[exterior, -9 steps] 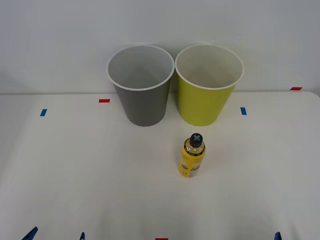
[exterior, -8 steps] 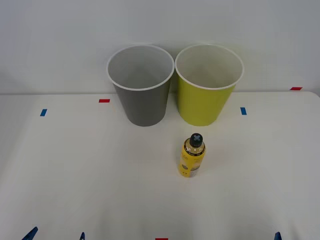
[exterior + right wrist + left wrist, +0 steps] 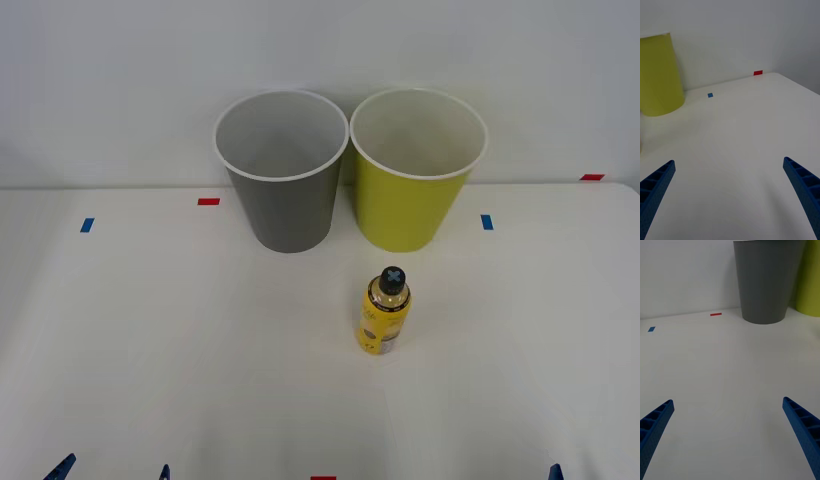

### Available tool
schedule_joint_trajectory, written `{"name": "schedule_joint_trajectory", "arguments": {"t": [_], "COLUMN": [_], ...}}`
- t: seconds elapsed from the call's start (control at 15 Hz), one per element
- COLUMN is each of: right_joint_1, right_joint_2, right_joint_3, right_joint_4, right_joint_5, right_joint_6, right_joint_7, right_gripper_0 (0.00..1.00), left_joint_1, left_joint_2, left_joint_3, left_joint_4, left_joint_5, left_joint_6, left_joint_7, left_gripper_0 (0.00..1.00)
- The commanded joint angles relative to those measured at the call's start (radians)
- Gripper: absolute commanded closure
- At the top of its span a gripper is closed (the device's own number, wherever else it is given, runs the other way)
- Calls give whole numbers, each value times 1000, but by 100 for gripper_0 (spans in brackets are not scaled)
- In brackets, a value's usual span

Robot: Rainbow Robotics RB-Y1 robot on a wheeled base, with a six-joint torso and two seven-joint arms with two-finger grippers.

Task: Put cans in the gray bin and PET bottles in the light green bin.

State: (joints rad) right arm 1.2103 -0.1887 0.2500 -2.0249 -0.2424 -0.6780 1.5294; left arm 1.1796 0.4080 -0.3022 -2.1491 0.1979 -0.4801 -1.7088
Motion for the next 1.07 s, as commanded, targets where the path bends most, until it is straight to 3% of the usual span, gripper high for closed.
{"name": "schedule_joint_trajectory", "arguments": {"t": [0.07,1.07], "right_joint_1": [0,0], "right_joint_2": [0,0], "right_joint_3": [0,0], "right_joint_4": [0,0], "right_joint_5": [0,0], "right_joint_6": [0,0], "right_joint_7": [0,0], "right_gripper_0": [0,0], "left_joint_1": [0,0], "left_joint_2": [0,0], "left_joint_3": [0,0], "left_joint_4": [0,0], "left_joint_5": [0,0], "left_joint_6": [0,0], "left_joint_7": [0,0], "left_gripper_0": [0,0]}}
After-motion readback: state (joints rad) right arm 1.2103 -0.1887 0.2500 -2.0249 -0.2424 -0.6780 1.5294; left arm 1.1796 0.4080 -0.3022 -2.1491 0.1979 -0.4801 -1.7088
